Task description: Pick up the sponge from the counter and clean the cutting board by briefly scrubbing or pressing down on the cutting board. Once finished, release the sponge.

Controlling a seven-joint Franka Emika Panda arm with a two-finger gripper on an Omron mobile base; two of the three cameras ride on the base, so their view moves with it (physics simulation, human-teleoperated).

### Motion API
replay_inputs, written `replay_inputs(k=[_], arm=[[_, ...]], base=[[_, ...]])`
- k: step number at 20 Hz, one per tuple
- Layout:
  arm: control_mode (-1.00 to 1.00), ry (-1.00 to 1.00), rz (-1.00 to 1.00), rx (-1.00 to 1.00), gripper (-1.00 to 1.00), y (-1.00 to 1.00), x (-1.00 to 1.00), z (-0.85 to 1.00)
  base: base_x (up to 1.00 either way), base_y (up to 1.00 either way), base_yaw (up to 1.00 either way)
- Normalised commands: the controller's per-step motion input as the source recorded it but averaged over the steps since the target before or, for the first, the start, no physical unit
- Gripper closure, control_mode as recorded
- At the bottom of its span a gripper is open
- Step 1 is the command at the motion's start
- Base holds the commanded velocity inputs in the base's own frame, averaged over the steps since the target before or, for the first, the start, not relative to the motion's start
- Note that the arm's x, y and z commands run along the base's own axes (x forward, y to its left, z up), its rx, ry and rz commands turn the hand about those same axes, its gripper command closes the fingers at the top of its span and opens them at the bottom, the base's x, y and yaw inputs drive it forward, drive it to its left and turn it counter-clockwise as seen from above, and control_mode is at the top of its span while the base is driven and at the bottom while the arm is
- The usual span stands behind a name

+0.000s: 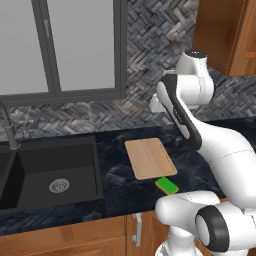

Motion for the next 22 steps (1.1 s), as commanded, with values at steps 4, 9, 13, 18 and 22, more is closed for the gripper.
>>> replay_inputs(k=[4,9,13,18,22], arm=[[-1.0,0.0,0.0,0.0,-1.0,-0.01,-0.23,-0.02],[-1.0,-0.01,-0.03,0.0,-1.0,0.0,-0.5,-0.33],[-1.0,0.03,-0.06,-0.02,-1.0,0.01,-0.29,-0.4],[-1.0,0.06,-0.04,-0.01,-1.0,0.01,-0.08,-0.34],[-1.0,0.05,-0.01,0.0,-1.0,0.0,0.0,-0.26]], base=[[0.0,0.0,0.0],[0.0,0.0,0.0],[0.0,0.0,0.0],[0.0,0.0,0.0],[0.0,0.0,0.0]])
